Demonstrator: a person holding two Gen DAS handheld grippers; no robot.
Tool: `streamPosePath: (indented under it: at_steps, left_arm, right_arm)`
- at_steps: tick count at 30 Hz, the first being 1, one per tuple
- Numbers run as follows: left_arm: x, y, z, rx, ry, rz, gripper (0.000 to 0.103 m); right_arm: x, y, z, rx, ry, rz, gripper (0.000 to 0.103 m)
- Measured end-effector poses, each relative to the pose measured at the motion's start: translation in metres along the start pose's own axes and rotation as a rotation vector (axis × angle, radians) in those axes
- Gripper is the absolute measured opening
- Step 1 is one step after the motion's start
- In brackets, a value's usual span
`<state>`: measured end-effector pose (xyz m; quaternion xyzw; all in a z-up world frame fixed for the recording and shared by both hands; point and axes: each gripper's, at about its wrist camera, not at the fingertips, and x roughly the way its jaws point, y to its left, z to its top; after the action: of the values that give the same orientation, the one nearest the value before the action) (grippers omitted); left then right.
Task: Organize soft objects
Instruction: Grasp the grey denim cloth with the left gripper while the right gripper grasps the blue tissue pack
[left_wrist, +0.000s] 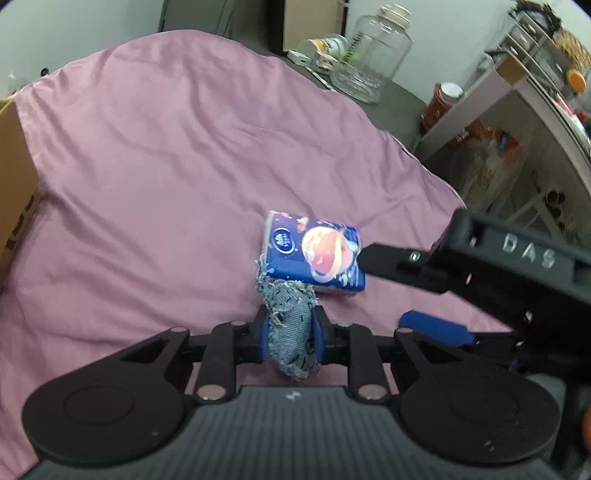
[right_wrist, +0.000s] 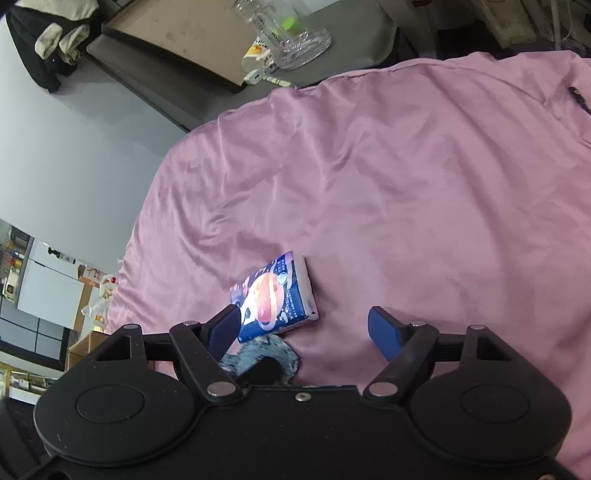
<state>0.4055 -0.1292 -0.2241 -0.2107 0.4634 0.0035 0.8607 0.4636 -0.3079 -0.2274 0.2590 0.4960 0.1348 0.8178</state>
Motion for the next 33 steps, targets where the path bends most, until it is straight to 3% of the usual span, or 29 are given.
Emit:
streamPosePath:
  at_steps: [7,17,18,19,22,33]
  left_arm:
    - [-0.004,0.027,0.013,-0.044,0.014,-0.013,0.022]
    - [-0.025,0.058,0.042,-0.053,0.011,0.003,0.022]
    - [-0.027,0.060,0.045,-0.054,0.010,0.003,0.022]
    - [-0.030,0.062,0.047,-0.054,0.008,0.002,0.022]
    - [-0.041,0.065,0.053,-0.045,-0.006,-0.006,0.022]
    - [-0.078,0.071,0.049,-0.028,-0.013,-0.020,0.022]
  right_arm:
    - [0.016,0.018,0.000,-0.028,0.011,-0.026,0.068]
    - [0.040,0.028,0.001,-0.026,0.031,-0.081,0.067]
    - [0.042,0.030,0.000,-0.038,0.029,-0.086,0.063]
    - [0.044,0.032,-0.002,-0.055,0.029,-0.093,0.048]
    - [0.043,0.030,-0.003,-0.033,0.039,-0.066,0.032]
    - [0.006,0.038,-0.009,-0.037,-0.032,-0.089,0.021]
